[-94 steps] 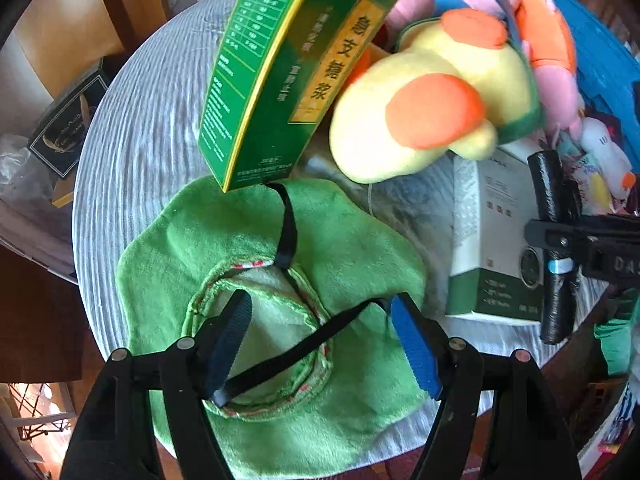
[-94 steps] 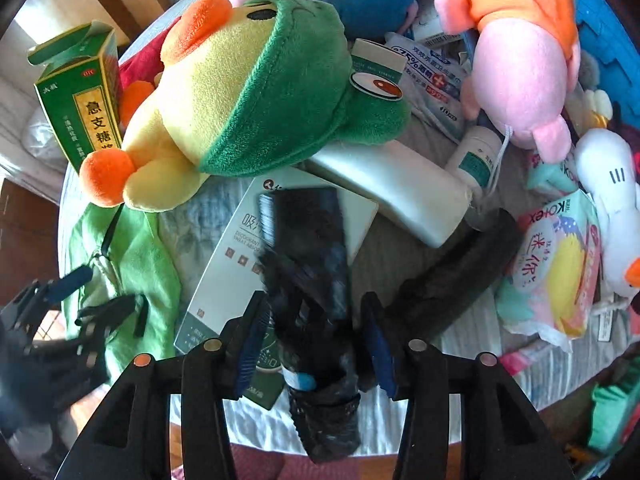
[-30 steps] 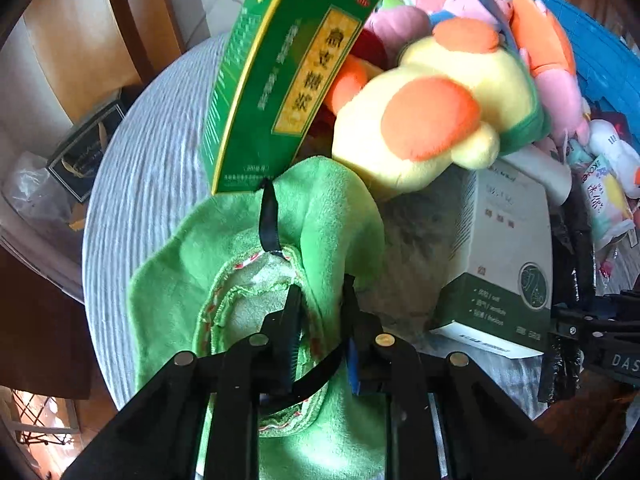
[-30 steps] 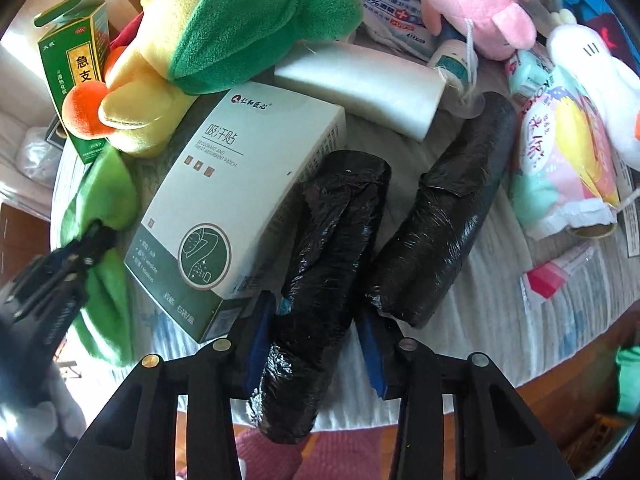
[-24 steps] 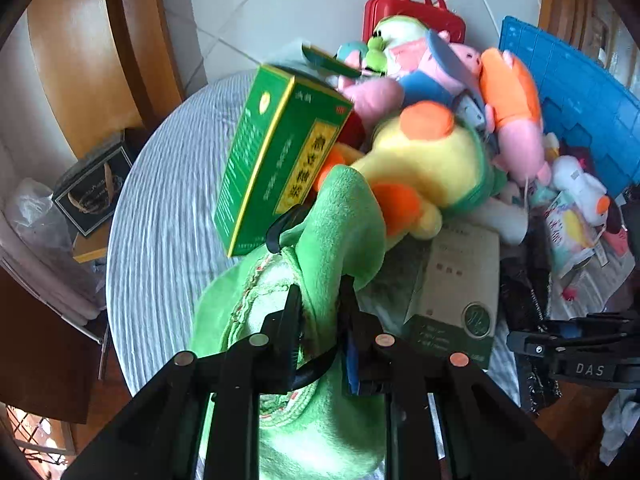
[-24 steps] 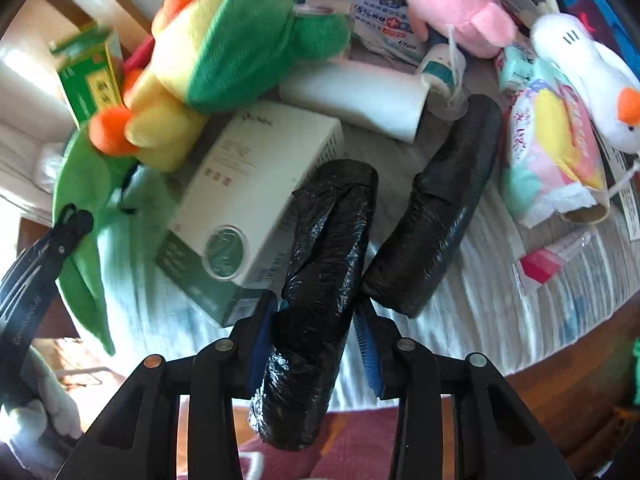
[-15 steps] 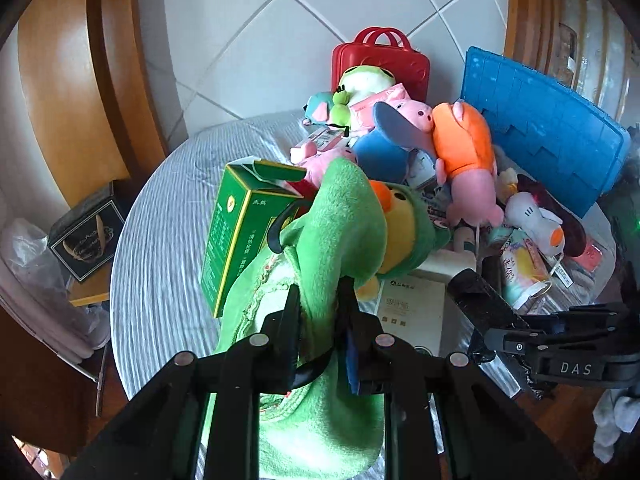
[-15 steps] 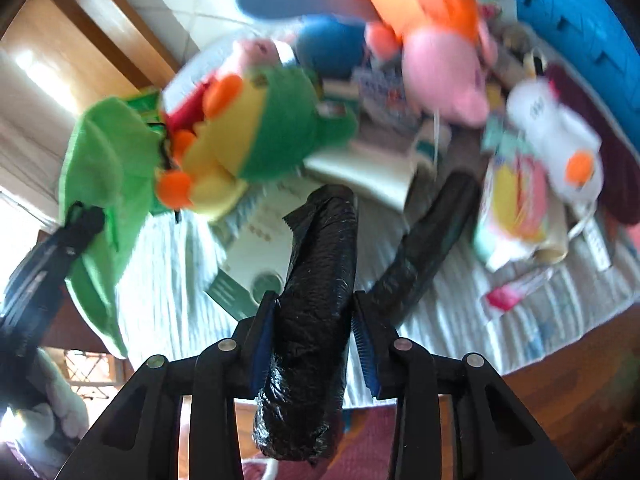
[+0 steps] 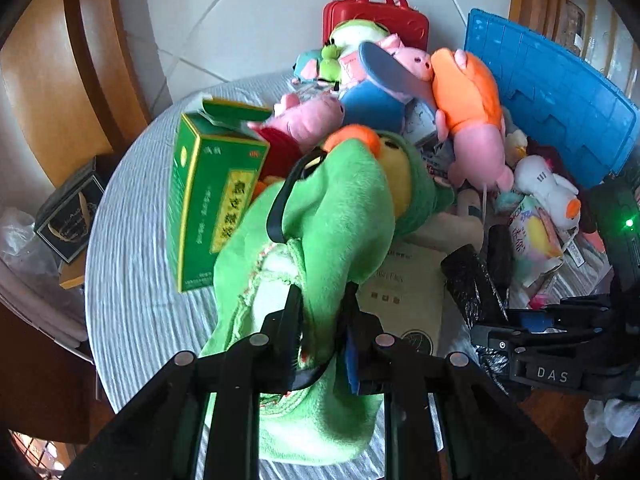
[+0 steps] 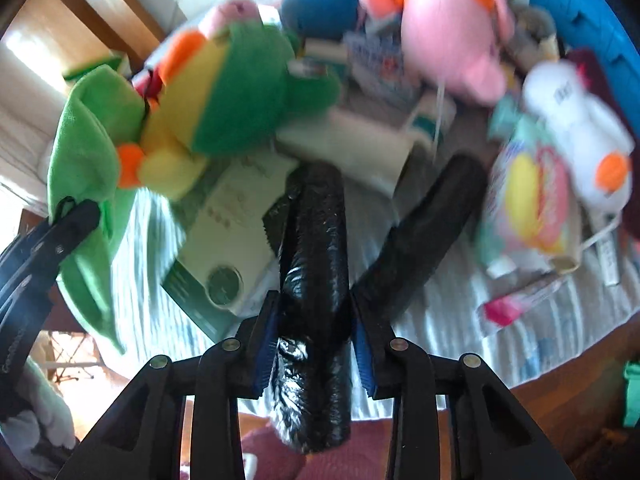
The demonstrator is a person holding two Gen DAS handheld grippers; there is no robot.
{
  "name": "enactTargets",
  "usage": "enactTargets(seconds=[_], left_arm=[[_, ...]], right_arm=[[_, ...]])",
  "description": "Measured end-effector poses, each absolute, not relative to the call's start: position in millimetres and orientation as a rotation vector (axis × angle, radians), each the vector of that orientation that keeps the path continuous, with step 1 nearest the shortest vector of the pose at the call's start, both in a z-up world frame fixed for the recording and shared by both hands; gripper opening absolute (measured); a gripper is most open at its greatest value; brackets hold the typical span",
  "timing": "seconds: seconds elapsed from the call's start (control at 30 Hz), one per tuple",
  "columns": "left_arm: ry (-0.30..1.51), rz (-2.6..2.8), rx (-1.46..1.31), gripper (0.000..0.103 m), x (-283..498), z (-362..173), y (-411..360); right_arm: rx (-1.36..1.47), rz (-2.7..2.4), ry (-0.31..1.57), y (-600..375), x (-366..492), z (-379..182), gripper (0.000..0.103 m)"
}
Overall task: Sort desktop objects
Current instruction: 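Grasp the green hat with the left tool while the right tool grasps the black umbrella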
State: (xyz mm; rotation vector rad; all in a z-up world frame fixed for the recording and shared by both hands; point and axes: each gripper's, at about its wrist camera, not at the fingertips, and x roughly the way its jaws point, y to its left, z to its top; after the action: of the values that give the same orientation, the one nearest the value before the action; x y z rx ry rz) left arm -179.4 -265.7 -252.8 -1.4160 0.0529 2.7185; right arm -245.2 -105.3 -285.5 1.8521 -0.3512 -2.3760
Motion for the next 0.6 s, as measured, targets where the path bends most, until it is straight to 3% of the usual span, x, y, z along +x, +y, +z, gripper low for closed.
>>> enactTargets(seconds=[0.4, 0.6], left_arm=[[0.005, 2.669, -1.503, 0.018, -196.7, -285.2, -257.2], [-0.002, 2.742, -1.397, 0.018, -187.6, -243.9, -254.2]], right_arm=[[1.851, -2.318, -0.343, -109.8, -270.4, -302.2, 0.029], [1.651, -2.413, -0.268, -115.9, -264.7, -242.8, 0.029]])
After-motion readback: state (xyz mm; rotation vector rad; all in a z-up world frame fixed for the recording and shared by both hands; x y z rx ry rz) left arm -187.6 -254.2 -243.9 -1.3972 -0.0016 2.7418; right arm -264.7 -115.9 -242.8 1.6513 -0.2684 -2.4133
